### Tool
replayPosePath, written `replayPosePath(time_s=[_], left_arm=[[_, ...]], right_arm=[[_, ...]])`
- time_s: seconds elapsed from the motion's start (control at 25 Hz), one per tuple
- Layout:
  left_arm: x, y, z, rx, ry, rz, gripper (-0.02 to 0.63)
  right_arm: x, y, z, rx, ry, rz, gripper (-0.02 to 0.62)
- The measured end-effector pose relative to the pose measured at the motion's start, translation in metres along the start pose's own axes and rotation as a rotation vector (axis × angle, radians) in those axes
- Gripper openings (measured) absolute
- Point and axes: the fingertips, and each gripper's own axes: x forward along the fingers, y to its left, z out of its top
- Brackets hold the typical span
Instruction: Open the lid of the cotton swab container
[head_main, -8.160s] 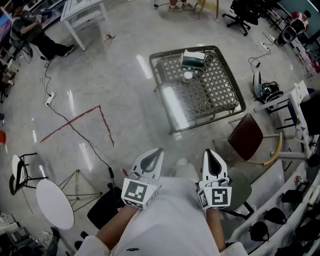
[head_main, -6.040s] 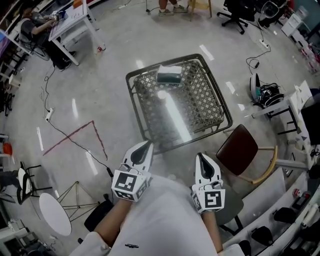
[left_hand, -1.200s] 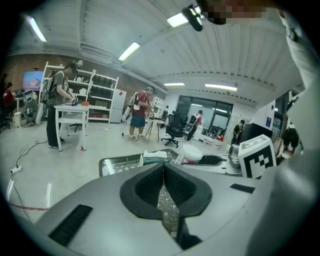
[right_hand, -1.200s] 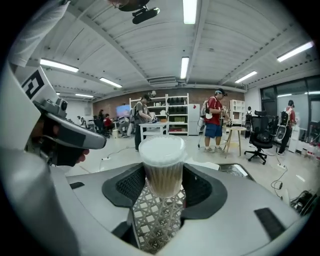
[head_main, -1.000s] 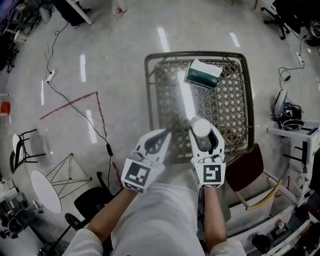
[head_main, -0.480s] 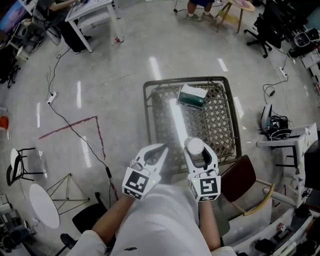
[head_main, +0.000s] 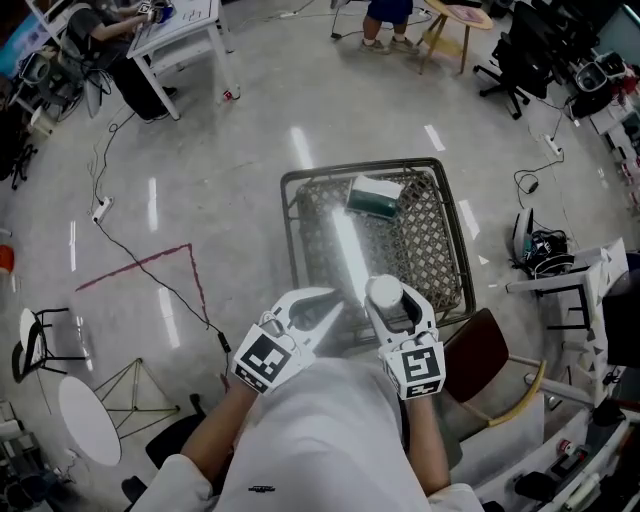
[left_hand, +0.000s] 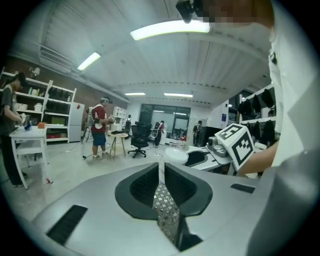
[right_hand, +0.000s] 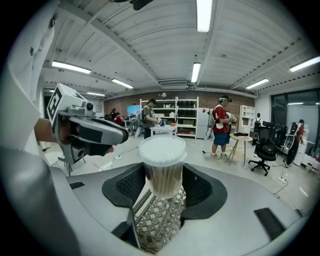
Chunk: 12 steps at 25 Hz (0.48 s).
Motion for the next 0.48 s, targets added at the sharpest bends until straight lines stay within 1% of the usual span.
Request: replayPosePath(time_s=[0.04, 0.08, 0.12, 0.16, 0.24, 0.28, 0.4, 0.48], left_arm=[[0.001, -0.003, 0.003, 0.023, 0.011, -0.033, 0.018], [0.002, -0.005, 0.006, 0.051, 0.024, -0.064, 0.082], [0.003, -0.008, 0.009, 0.085, 0.037, -0.093, 0.161], [0.004, -0.010, 0.012, 0.122, 0.048, -0.121, 0.189], [0.005, -0.016, 0.019, 0.181, 0.053, -0.180, 0.208], [0.006, -0.020, 0.023, 0.192, 0.046, -0.214, 0.219], [0.009, -0.029, 0.033, 0.198, 0.035, -0.315, 0.219], [0.008, -0.033, 0.037, 0.247, 0.050, -0.365, 0.234]], right_arm=[[0.000, 0.002, 0.002, -0.007, 0.001, 0.023, 0.225], [-0.001, 0.004, 0.004, -0.013, 0.001, 0.047, 0.225], [-0.001, 0.006, 0.006, -0.020, 0.001, 0.071, 0.225], [-0.002, 0.009, 0.009, -0.028, 0.002, 0.094, 0.225], [-0.003, 0.015, 0.014, -0.047, 0.002, 0.142, 0.225], [-0.005, 0.019, 0.016, -0.056, 0.001, 0.172, 0.225], [-0.009, 0.035, 0.023, -0.065, -0.022, 0.288, 0.225], [-0.012, 0.043, 0.027, -0.065, -0.034, 0.363, 0.225]])
